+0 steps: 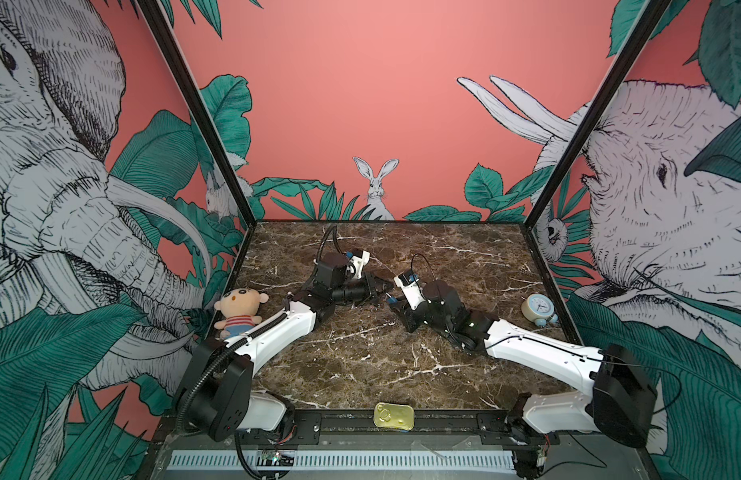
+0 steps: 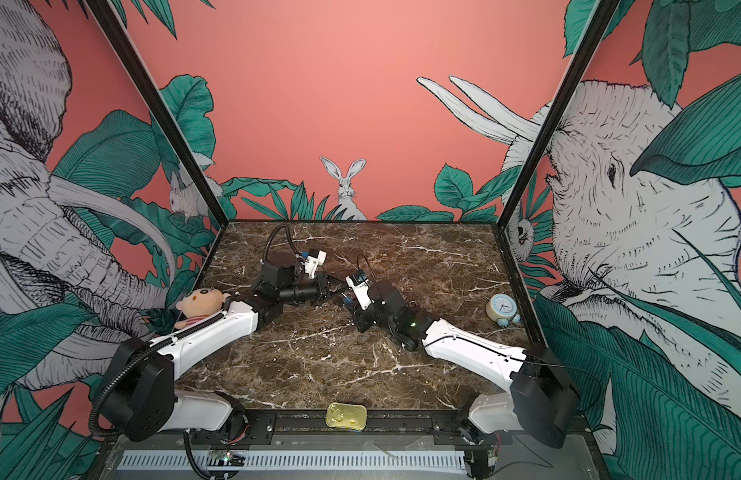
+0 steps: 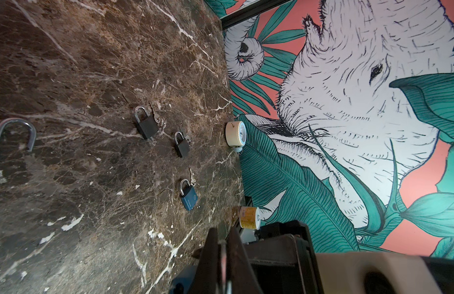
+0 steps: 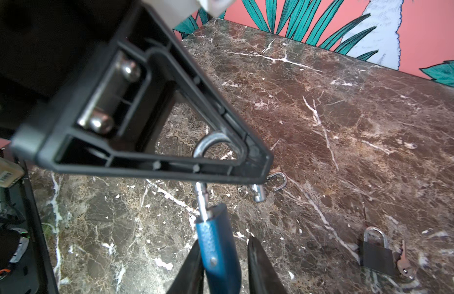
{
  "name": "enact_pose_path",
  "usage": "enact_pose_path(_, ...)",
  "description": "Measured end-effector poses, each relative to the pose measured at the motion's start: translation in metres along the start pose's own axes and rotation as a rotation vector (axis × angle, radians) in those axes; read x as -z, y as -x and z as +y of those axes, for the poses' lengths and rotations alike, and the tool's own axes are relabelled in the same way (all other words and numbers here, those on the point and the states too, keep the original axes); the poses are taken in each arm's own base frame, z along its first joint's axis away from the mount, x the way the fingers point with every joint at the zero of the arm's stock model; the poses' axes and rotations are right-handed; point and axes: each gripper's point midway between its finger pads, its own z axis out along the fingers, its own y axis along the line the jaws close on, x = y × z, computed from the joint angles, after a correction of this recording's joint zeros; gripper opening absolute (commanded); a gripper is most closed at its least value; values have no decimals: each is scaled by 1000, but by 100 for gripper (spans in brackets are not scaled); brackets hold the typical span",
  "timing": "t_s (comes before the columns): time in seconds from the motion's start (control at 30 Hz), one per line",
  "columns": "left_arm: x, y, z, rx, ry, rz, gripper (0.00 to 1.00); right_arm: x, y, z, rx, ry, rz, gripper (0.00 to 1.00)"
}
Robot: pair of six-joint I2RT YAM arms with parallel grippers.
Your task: Lock with the key
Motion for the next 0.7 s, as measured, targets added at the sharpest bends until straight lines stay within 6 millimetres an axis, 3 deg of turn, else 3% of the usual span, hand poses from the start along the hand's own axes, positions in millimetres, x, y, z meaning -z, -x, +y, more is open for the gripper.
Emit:
enact_pose_path(0.4,-2,1,1,16,-6,3,0,0,2,-2,-12,16,-6,25)
enact_pose_path(0.47,-3,1,0,17,-12,2,0,0,3,-2,-14,20,-9,19)
enact_pose_path(0.57,-3,1,0,24,-14,4,0,1,4,5,2,55,-12,0)
enact_pose_path(0.7,-3,1,-1,29,-16,5,0,1,4,6,-3,70,-10,0)
